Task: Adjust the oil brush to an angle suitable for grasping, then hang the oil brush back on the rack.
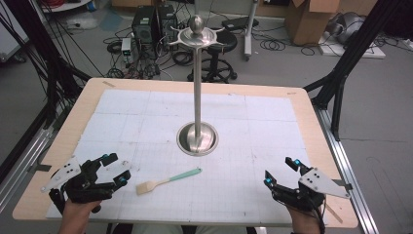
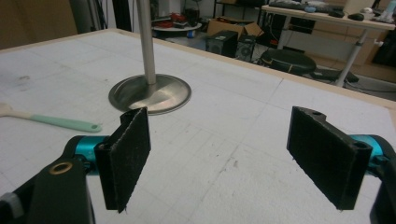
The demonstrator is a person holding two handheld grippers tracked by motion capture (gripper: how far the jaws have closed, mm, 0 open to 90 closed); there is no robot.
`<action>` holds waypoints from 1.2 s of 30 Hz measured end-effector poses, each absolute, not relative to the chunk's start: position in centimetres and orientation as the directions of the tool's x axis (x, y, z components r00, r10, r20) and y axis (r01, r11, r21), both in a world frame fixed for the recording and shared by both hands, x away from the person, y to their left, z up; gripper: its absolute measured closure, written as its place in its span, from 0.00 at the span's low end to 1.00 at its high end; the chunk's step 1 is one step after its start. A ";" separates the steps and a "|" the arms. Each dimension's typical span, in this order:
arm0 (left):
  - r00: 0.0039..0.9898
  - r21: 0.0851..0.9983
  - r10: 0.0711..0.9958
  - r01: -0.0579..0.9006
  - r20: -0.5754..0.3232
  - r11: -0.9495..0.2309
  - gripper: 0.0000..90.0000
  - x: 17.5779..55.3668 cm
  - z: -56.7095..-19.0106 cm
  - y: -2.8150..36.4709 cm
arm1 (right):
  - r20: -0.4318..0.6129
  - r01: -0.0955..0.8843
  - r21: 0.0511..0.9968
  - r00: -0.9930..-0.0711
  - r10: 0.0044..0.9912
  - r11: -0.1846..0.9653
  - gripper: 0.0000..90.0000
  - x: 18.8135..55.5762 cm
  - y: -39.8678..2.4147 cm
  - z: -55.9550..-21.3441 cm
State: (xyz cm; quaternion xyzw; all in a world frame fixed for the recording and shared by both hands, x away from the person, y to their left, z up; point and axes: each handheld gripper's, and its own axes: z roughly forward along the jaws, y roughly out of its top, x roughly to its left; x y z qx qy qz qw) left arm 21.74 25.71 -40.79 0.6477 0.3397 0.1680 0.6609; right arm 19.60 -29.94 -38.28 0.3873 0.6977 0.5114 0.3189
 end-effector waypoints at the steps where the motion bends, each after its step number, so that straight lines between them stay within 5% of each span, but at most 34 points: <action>1: 0.714 0.970 0.661 0.219 -0.230 0.100 0.17 21.7 -40.8 25.7 | -0.049 0.214 0.961 -0.497 0.867 0.177 0.22 19.6 -29.9 -38.3; 36: 0.774 0.970 0.602 0.242 -0.197 0.006 0.20 22.8 -40.6 23.7 | -0.027 0.206 0.969 -0.466 0.884 0.138 0.21 18.7 -30.6 -38.1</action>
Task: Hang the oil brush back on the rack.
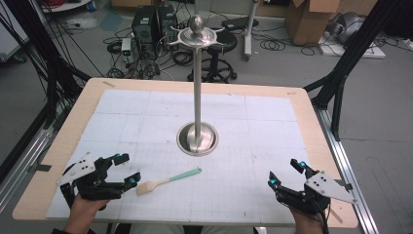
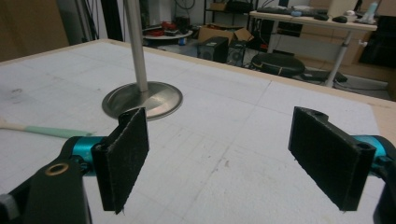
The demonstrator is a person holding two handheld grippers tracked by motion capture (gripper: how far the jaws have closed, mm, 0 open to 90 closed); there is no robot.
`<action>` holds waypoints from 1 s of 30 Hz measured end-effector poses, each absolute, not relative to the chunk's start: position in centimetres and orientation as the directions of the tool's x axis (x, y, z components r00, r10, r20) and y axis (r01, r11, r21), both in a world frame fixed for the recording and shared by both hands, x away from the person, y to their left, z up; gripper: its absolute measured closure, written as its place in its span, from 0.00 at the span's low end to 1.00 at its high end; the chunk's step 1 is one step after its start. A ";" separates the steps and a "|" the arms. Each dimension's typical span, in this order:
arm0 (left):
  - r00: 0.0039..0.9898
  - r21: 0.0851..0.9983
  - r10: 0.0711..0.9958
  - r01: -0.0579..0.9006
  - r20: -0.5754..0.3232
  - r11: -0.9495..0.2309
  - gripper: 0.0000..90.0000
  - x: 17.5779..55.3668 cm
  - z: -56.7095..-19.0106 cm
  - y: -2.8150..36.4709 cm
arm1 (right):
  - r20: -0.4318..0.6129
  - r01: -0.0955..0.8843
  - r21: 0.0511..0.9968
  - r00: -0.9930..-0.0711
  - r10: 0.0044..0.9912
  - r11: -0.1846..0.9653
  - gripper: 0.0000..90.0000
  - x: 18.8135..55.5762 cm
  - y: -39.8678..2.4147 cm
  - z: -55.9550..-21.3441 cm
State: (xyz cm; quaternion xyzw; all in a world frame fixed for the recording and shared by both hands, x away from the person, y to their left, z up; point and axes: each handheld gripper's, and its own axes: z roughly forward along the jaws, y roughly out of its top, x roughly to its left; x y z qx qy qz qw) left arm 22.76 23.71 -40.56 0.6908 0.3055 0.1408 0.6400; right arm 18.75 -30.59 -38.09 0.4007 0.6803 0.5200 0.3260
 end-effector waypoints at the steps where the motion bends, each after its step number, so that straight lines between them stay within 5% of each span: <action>1: 0.779 0.969 0.595 0.246 -0.196 -0.003 0.20 22.8 -40.6 23.6 | -0.027 0.206 0.969 -0.466 0.884 0.138 0.21 18.7 -30.6 -38.1; 30: 0.888 0.831 0.426 0.364 -0.173 -0.421 0.44 27.4 -42.6 16.5 | -0.047 0.209 0.961 -0.516 0.855 0.179 0.21 19.4 -29.4 -38.2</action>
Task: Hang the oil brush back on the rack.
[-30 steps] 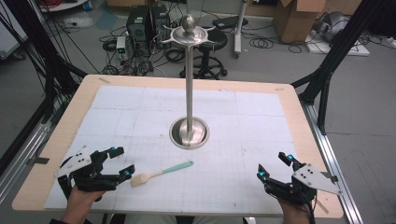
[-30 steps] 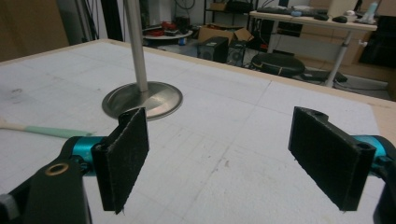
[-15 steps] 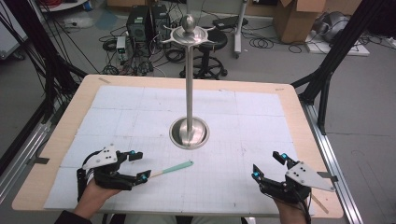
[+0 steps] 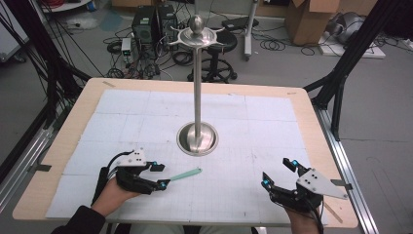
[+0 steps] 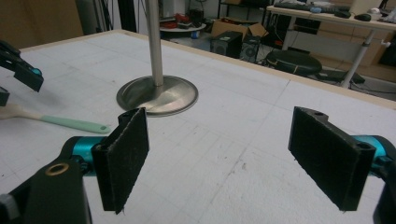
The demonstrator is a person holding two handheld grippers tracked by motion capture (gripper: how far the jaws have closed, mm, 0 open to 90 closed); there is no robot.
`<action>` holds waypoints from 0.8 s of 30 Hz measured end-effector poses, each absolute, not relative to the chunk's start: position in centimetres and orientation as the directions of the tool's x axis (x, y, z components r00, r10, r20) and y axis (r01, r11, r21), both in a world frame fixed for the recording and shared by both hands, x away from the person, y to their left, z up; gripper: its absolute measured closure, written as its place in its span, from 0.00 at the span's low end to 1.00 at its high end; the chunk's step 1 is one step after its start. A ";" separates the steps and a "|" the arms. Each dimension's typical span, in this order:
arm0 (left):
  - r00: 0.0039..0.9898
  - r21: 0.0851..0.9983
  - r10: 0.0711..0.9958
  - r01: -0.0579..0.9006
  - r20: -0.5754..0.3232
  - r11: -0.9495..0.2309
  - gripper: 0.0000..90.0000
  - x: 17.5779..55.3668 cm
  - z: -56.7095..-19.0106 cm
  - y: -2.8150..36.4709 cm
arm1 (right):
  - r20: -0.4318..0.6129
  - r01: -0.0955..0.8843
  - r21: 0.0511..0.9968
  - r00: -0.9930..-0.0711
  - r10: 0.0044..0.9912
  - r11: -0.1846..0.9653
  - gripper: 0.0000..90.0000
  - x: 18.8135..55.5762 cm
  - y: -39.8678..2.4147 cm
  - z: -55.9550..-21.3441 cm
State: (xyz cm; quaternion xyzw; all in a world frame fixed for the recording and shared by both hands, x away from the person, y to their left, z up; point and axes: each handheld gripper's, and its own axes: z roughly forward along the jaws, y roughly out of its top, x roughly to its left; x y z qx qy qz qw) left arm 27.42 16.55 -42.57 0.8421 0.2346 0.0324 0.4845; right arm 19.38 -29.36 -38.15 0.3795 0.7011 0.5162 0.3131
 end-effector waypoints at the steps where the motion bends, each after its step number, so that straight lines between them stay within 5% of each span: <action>1: 0.890 0.823 0.420 0.367 -0.176 -0.433 0.45 27.5 -42.6 16.3 | -0.045 0.212 0.961 -0.517 0.855 0.178 0.21 19.3 -29.3 -38.1; 24: 0.901 0.738 0.419 0.359 -0.114 -0.571 0.69 28.3 -44.1 15.0 | -0.043 0.215 0.960 -0.523 0.851 0.181 0.21 19.4 -29.3 -38.1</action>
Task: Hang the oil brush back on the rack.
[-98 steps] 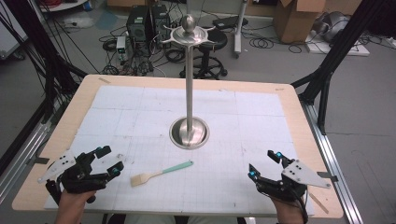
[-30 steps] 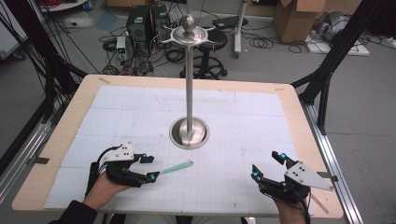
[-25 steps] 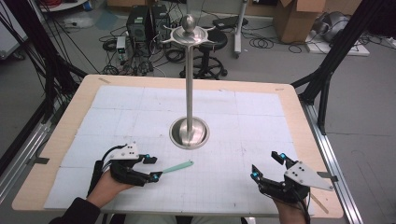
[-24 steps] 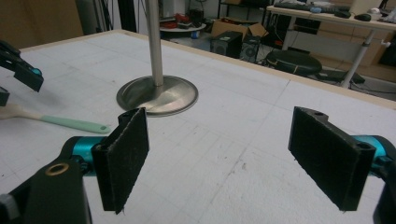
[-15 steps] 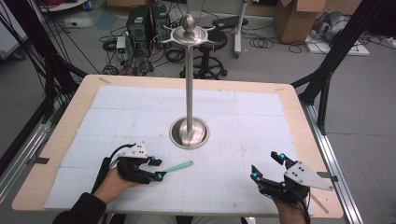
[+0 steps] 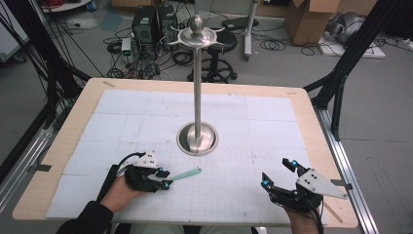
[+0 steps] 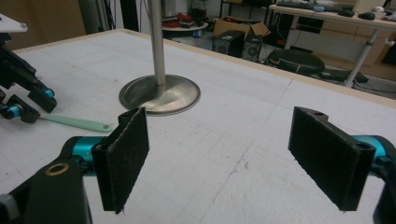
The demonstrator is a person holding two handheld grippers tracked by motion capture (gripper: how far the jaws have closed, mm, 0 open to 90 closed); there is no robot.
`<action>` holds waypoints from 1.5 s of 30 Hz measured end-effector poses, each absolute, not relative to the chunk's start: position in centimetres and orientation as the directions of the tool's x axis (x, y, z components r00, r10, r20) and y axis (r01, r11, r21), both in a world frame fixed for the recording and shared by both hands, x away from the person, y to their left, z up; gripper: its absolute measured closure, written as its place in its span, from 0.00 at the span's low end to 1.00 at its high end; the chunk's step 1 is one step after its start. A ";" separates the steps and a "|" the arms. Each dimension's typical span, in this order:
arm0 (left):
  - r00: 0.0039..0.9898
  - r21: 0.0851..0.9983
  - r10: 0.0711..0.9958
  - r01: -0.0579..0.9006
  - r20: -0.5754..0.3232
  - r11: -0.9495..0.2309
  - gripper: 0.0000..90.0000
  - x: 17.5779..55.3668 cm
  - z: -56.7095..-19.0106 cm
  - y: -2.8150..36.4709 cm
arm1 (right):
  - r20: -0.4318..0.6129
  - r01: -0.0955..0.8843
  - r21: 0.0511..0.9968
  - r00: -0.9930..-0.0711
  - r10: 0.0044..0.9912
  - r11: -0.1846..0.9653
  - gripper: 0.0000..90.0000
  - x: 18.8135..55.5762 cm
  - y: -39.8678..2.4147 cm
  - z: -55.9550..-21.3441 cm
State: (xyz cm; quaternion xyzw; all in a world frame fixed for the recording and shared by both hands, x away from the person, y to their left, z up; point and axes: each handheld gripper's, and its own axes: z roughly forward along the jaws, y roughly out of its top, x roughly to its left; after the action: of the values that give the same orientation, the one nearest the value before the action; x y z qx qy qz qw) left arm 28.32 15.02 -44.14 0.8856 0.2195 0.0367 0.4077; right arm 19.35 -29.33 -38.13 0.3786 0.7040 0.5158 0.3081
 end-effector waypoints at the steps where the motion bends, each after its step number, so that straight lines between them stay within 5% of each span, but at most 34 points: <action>1: 0.901 0.738 0.419 0.358 -0.112 -0.572 0.70 28.3 -44.1 15.0 | -0.043 0.216 0.960 -0.523 0.851 0.181 0.21 19.3 -29.3 -38.1; 18: 0.897 0.731 0.432 0.356 -0.093 -0.582 0.89 28.2 -44.1 14.9 | -0.040 0.215 0.960 -0.524 0.851 0.177 0.21 19.3 -29.3 -38.1; 31: 0.899 0.736 0.434 0.335 -0.063 -0.587 0.91 27.8 -44.1 14.8 | -0.047 0.212 0.960 -0.524 0.850 0.184 0.21 19.3 -29.3 -38.1; 45: 0.882 0.796 0.453 0.364 -0.128 -0.484 0.91 27.7 -43.2 15.9 | -0.043 0.213 0.960 -0.524 0.851 0.180 0.21 19.4 -29.1 -38.1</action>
State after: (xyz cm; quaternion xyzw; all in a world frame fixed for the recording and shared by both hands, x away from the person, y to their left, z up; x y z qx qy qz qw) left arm 27.65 15.94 -43.18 0.8598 0.2375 0.0499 0.4493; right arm 19.37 -29.12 -38.09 0.3780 0.7036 0.5166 0.3084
